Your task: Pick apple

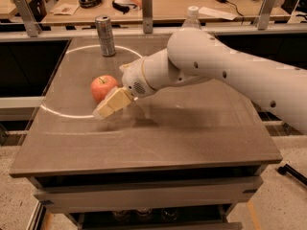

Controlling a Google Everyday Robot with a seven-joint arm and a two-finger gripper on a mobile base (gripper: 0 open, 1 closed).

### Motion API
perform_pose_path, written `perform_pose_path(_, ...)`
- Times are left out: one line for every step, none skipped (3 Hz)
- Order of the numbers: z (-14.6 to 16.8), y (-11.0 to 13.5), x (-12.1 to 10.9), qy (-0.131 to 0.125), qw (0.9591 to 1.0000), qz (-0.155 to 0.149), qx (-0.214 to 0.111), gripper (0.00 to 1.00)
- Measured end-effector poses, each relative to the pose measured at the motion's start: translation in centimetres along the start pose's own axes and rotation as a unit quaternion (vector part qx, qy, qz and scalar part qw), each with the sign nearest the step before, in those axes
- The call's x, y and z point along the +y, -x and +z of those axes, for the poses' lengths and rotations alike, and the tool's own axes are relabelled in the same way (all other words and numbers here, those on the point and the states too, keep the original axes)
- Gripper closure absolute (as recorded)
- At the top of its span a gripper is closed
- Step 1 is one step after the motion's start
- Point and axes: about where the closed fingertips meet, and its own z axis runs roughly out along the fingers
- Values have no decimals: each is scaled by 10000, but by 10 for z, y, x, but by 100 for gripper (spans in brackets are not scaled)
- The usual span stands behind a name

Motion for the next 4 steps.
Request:
perform_pose_path(11,0,-6,69,10000,-57,-31,17)
perform_pose_path(21,-1,-8,161,9998,-88,-11,40)
perform_pose_path(21,0,-7,231,9997,-69,-36,64)
perform_pose_path(2,17,-9,163,9993,-71,-319,88)
